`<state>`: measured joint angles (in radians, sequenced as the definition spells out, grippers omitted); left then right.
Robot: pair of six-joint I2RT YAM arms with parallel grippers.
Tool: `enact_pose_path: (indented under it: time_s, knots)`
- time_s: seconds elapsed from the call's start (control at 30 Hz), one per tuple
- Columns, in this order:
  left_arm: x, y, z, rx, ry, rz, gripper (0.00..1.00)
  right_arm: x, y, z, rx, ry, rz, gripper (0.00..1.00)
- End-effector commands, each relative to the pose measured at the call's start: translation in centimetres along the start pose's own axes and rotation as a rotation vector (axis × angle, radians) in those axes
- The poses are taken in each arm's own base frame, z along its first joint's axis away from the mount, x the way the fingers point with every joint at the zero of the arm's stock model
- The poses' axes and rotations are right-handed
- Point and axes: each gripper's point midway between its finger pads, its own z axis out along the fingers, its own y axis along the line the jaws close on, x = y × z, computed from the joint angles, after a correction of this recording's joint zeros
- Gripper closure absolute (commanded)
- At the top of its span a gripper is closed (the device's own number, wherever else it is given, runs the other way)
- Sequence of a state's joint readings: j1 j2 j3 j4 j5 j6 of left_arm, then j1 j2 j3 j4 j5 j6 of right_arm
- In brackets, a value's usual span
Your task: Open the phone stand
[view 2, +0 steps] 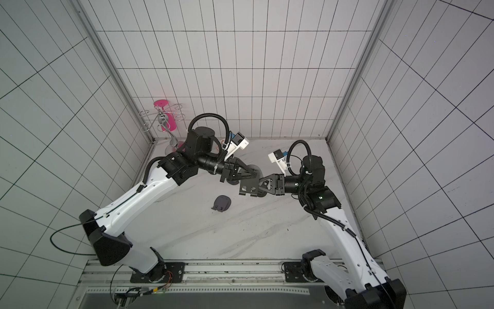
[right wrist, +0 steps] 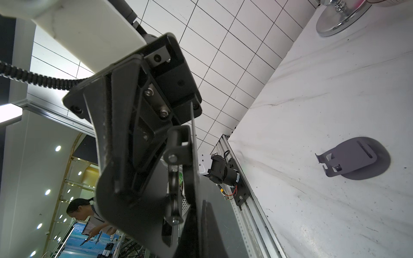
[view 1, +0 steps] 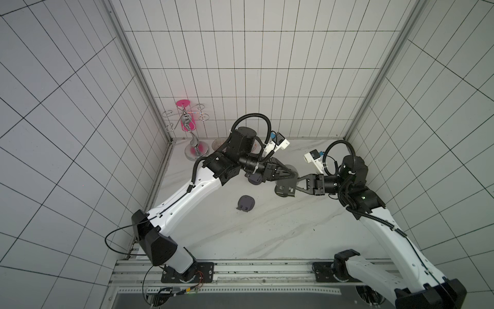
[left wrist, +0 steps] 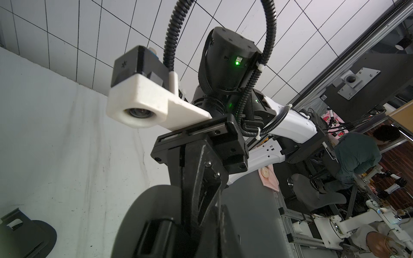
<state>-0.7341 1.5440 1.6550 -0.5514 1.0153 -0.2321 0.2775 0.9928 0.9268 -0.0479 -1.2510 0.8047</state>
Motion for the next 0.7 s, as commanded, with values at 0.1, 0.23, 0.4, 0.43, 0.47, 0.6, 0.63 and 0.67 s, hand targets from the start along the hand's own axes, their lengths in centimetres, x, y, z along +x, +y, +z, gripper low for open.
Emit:
enact_pose_path:
  time_s: [0.1, 0.23, 0.4, 0.43, 0.47, 0.6, 0.63, 0.67]
  knots:
    - [-1.5, -1.0, 0.6, 0.038, -0.023, 0.092, 1.00, -2.2, -0.2, 0.4, 0.016, -0.036, 0.123, 1.00]
    - [-2.5, -1.2, 0.6, 0.042, -0.037, 0.122, 1.00, -2.4, -2.0, 0.9, 0.030, -0.034, 0.232, 1.00]
    - [-3.2, -0.8, 0.8, 0.052, -0.042, 0.132, 1.00, -1.4, -4.8, 1.2, 0.083, -0.014, 0.335, 1.00]
    - [-3.3, -0.7, 0.8, 0.045, -0.048, 0.135, 1.00, -1.2, -5.4, 1.3, 0.093, -0.011, 0.355, 1.00]
    - [-3.5, -0.7, 0.8, 0.043, -0.055, 0.141, 1.00, -0.9, -6.1, 1.4, 0.102, -0.006, 0.378, 1.00]
    - [-4.4, -1.2, 0.3, 0.054, -0.067, 0.172, 1.00, -0.1, -8.8, 1.7, 0.138, -0.001, 0.458, 1.00]
    - [-4.7, -1.2, 0.1, 0.049, -0.072, 0.177, 1.00, 0.1, -9.4, 1.7, 0.145, 0.003, 0.476, 1.00]
    - [-4.9, -1.3, 0.0, 0.049, -0.077, 0.184, 1.00, 0.4, -10.2, 1.9, 0.153, 0.009, 0.500, 1.00]
